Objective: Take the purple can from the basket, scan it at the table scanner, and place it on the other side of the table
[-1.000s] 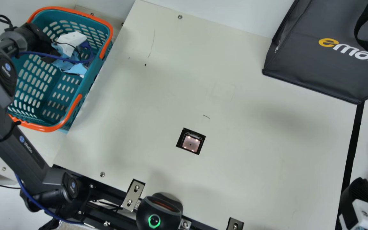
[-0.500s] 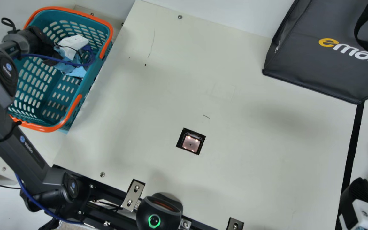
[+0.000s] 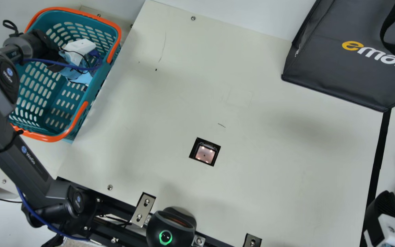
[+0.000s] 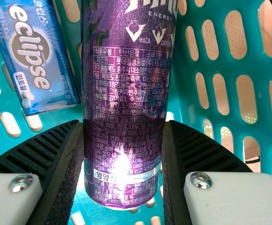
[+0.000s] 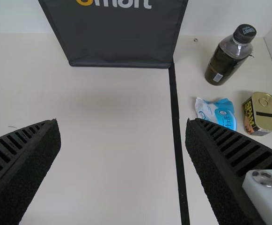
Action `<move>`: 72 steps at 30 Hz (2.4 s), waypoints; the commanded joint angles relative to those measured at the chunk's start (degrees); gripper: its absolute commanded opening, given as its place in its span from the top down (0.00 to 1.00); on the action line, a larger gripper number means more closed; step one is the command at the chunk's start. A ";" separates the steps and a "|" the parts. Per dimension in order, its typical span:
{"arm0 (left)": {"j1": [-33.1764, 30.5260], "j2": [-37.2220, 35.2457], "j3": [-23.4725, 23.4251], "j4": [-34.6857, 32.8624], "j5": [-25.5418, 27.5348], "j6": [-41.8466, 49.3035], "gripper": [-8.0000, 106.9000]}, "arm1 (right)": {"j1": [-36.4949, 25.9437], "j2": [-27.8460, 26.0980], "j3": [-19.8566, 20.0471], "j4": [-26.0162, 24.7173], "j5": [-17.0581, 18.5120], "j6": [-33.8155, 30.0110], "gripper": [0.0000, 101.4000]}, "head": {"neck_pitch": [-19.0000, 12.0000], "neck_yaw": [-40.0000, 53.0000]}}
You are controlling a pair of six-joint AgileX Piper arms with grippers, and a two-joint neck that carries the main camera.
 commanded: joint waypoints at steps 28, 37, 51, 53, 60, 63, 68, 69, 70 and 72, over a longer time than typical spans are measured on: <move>3.65 -9.72 5.21 -4.76 -0.58 1.35 1.00 | 0.00 0.00 0.00 0.00 -0.05 0.00 0.06 | -1.40 0.14; 4.66 -11.43 5.97 -4.99 -1.10 0.88 0.83 | 0.00 0.00 0.00 0.00 -0.05 0.00 0.06 | -1.40 0.14; 4.92 -9.18 4.75 -6.28 -1.10 3.25 0.42 | 0.00 0.00 0.00 0.00 0.01 0.00 0.06 | -1.40 0.14; 4.78 -8.80 4.58 -6.49 -1.21 3.82 0.36 | 0.00 0.00 0.00 0.00 0.01 0.00 0.06 | -1.40 0.14; 3.84 -7.15 3.91 -6.99 -1.89 5.60 0.16 | 0.00 0.00 0.00 0.00 0.01 0.00 0.06 | -1.40 0.14; 3.40 -6.27 3.60 -6.91 -2.24 6.25 0.15 | 0.00 0.00 0.00 0.00 0.01 0.00 0.06 | -1.40 0.14; 2.82 -4.82 3.19 -6.61 -2.95 7.10 0.15 | 0.00 0.00 0.00 0.00 0.01 0.00 0.06 | -1.40 0.14; 2.76 -4.55 3.11 -6.55 -3.03 7.21 0.15 | 0.00 0.00 0.00 0.00 0.01 0.00 0.06 | -1.40 0.14; 2.69 -4.24 2.97 -6.46 -3.10 7.26 0.15 | 0.00 0.00 0.00 0.00 0.01 0.00 0.06 | -1.40 0.14; 2.58 -3.64 2.66 -6.30 -3.21 7.34 0.15 | 0.00 0.00 0.00 0.00 0.01 0.00 0.06 | -1.40 0.14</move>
